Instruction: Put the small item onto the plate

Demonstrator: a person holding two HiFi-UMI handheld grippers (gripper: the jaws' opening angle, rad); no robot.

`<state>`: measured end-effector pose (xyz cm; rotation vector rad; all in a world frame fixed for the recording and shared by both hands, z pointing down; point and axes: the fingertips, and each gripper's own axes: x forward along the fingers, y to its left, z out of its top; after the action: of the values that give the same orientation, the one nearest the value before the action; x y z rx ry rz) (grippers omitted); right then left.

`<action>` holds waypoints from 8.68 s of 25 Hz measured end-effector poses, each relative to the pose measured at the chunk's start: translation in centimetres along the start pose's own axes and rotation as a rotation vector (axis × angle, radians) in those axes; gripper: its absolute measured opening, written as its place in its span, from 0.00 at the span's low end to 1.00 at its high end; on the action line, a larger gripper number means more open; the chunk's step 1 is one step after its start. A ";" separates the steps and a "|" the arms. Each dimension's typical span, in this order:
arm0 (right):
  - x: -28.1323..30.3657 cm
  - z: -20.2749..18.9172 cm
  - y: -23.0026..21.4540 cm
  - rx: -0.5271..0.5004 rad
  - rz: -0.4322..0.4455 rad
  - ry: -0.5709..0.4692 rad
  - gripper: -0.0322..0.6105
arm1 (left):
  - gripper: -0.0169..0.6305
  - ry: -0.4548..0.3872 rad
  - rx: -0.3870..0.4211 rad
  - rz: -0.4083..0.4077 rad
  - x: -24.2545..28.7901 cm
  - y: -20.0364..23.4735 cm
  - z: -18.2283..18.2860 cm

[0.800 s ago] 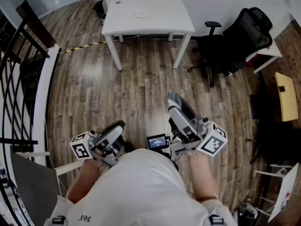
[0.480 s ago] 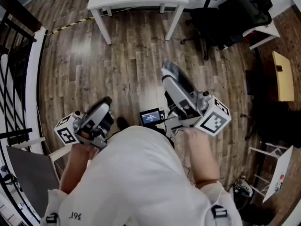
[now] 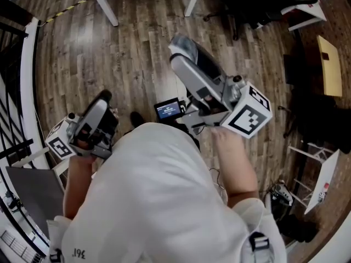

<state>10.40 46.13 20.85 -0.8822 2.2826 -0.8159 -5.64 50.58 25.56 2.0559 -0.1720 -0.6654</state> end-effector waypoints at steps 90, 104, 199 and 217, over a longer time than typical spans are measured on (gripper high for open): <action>21.8 5.9 -19.5 -0.106 -0.277 0.084 0.54 | 0.04 -0.002 0.006 0.109 4.5 18.9 23.0; 28.3 13.5 -30.5 -0.094 -0.200 0.154 0.54 | 0.04 -0.147 -0.025 0.142 14.4 25.9 29.0; 55.1 8.9 -73.1 -0.503 -0.454 0.826 0.54 | 0.10 0.129 -0.057 0.398 28.0 61.2 50.4; 61.8 6.3 -80.6 -0.732 -0.462 0.996 0.54 | 0.10 0.144 -0.074 0.423 28.7 63.5 51.3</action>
<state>7.16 -49.22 56.19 -1.6315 3.4325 -0.6710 0.54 -33.49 45.33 1.9051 -0.4757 -0.2584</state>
